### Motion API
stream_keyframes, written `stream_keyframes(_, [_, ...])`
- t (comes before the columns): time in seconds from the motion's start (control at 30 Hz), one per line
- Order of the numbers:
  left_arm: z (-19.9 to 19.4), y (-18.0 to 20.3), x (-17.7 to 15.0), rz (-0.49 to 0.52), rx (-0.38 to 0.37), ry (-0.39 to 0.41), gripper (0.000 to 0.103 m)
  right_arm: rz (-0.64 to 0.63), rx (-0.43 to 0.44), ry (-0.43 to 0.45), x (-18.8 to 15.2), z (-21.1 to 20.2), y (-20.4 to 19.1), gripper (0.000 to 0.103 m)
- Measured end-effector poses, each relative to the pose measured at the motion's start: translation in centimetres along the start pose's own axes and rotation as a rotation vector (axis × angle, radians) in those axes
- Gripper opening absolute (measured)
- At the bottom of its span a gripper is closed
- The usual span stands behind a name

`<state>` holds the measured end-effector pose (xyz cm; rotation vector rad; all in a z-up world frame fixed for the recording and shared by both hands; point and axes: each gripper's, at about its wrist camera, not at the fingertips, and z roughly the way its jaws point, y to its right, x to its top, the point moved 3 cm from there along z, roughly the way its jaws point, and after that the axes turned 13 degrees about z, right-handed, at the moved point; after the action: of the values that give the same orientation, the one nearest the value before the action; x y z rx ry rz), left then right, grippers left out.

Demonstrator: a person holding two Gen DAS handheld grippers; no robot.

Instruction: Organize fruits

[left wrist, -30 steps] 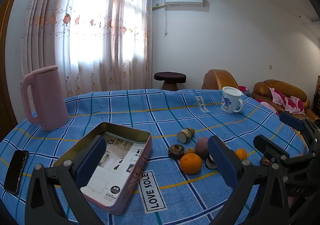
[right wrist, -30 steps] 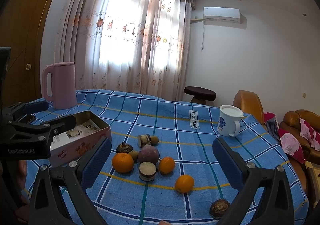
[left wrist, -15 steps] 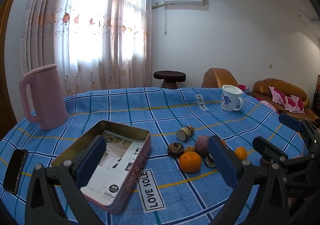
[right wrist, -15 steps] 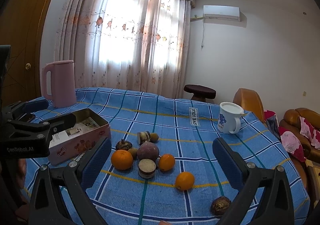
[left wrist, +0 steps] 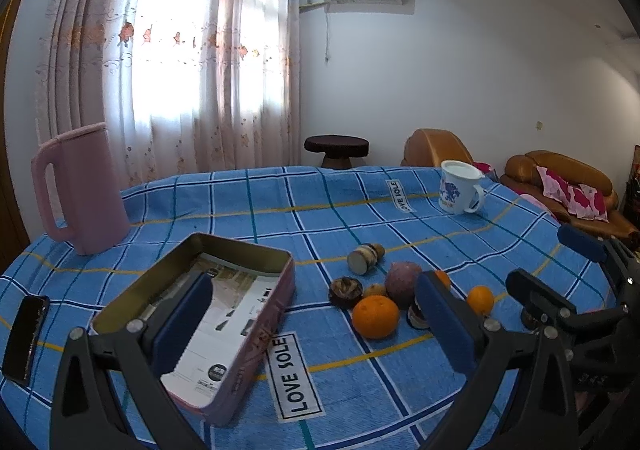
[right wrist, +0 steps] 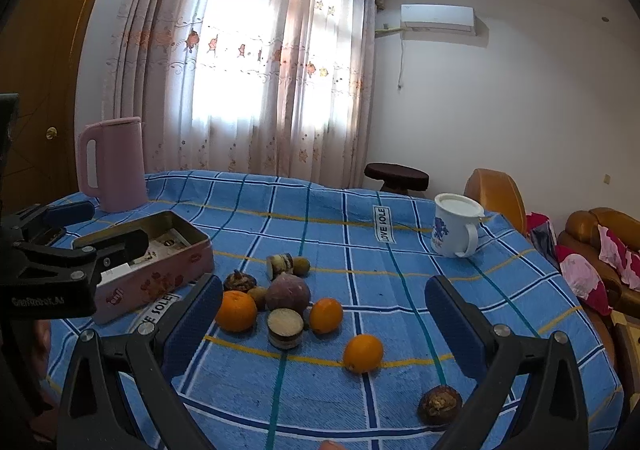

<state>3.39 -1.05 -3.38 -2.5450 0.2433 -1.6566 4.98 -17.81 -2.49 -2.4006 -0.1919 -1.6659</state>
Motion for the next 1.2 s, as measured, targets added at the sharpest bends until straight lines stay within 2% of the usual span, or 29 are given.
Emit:
stream_keyframes(0.23, [1.6, 2.8, -0.7, 0.046, -0.071, -0.031, 0.103, 0.039, -0.087, -0.039, -2.6, 0.3, 5.2, 0.102])
stream_keyframes(0.53, [4.4, 8.8, -0.2, 0.140, -0.216, -0.067, 0.103, 0.104, -0.154, -0.105, -4.3, 1.1, 9.8, 0.100])
stream_keyframes(0.63, [5.2, 10.6, 0.3, 0.160, -0.258, -0.070, 0.102, 0.112, -0.145, -0.135, -5.0, 1.4, 10.7, 0.087])
stream_keyframes(0.7, [6.0, 11.8, 0.5, 0.165, -0.294, -0.091, 0.097, 0.123, -0.135, -0.163, -5.5, 1.9, 11.2, 0.077])
stream_keyframes(0.83, [7.5, 14.1, 0.7, 0.188, -0.365, -0.134, 0.091, 0.135, -0.114, -0.194, -6.1, 2.3, 11.5, 0.071])
stream_keyframes(0.9, [8.1, 15.1, 0.7, 0.210, -0.384, -0.156, 0.085, 0.141, -0.102, -0.212, -6.3, 2.6, 11.7, 0.058])
stream_keyframes(0.97, [8.7, 16.1, 0.7, 0.218, -0.415, -0.179, 0.082, 0.143, -0.092, -0.232, -6.6, 2.9, 11.8, 0.053])
stream_keyframes(1.07, [9.9, 17.1, 0.6, 0.226, -0.445, -0.221, 0.071, 0.147, -0.076, -0.245, -6.9, 3.1, 11.9, 0.047])
stream_keyframes(1.1, [10.1, 17.4, 0.7, 0.227, -0.456, -0.230, 0.065, 0.145, -0.074, -0.248, -7.0, 3.1, 11.9, 0.046])
stream_keyframes(1.2, [11.1, 18.2, 0.7, 0.249, -0.470, -0.257, 0.061, 0.148, -0.068, -0.255, -7.1, 3.3, 12.1, 0.045])
